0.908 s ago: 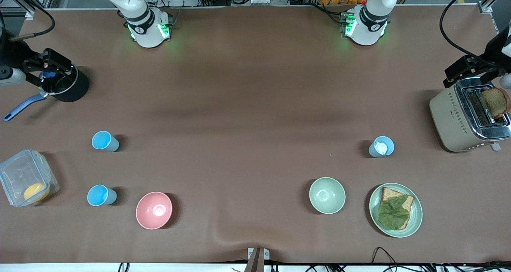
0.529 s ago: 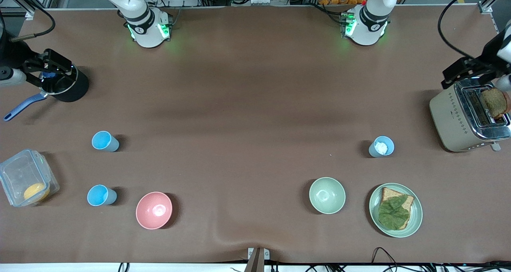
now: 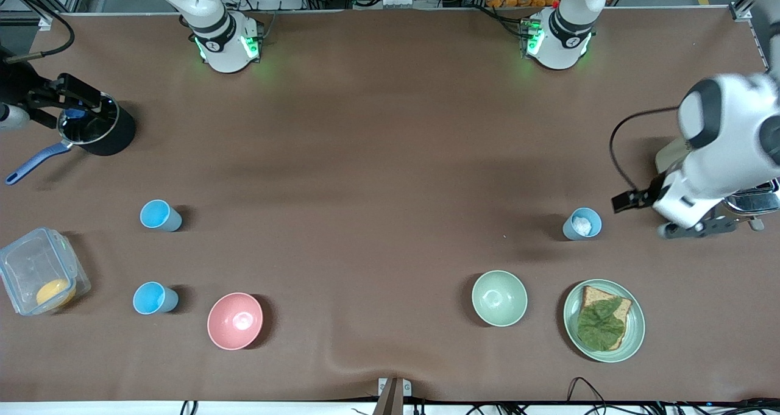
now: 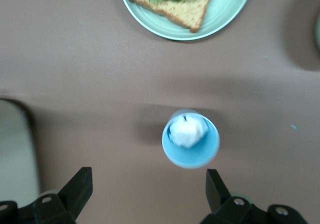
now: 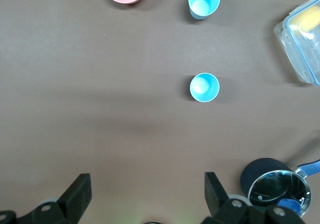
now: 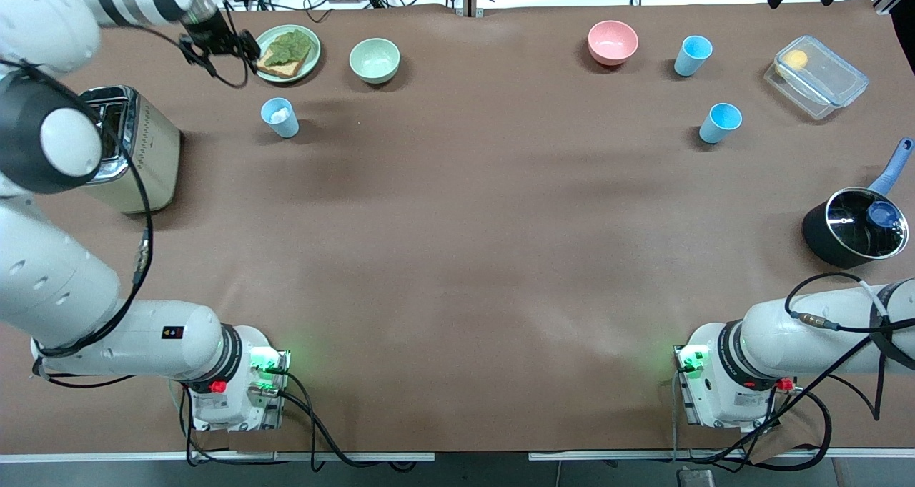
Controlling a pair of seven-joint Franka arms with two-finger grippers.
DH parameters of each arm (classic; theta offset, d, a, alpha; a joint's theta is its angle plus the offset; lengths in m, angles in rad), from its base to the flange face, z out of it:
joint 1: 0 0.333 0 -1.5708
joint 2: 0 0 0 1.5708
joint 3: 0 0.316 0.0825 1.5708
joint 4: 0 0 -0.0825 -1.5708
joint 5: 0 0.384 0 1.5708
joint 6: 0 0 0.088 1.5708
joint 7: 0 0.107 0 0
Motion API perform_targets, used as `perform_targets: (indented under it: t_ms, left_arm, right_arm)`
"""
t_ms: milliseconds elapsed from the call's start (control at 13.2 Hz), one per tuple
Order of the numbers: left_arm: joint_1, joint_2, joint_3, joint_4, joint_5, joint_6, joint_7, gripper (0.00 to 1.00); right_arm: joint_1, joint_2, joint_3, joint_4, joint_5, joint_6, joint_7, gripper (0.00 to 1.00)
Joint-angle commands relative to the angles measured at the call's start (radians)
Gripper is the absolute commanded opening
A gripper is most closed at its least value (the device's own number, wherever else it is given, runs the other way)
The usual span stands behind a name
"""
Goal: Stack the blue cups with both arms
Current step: 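Grasp the blue cup with the left gripper while the right gripper reaches out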
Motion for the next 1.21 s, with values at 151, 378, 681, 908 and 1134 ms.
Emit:
perform_targets:
  t_ms: [151, 378, 681, 908, 1134]
  left_arm:
    - [0.026, 0.105, -0.012, 0.003, -0.005, 0.089, 0.042, 0.92]
    - [0.026, 0.128, -0.014, -0.009, -0.012, 0.091, 0.045, 0.86]
    - [0.025, 0.156, -0.014, -0.008, -0.012, 0.091, 0.045, 0.50]
    - [0.020, 0.163, -0.015, -0.009, -0.034, 0.091, 0.041, 0.49]
    - [0.013, 0.176, -0.015, -0.006, -0.046, 0.091, 0.035, 0.23]
  right_arm:
    - [0.003, 0.016, -0.004, -0.001, 0.010, -0.008, -0.049, 1.00]
    - [-0.020, 0.094, -0.013, 0.010, 0.016, 0.001, -0.155, 1.00]
    - [-0.120, 0.277, -0.014, 0.082, 0.077, -0.003, -0.185, 1.00]
    - [-0.169, 0.449, -0.014, 0.162, 0.111, 0.004, -0.209, 1.00]
    - [-0.158, 0.544, -0.016, 0.162, 0.061, 0.130, -0.208, 1.00]
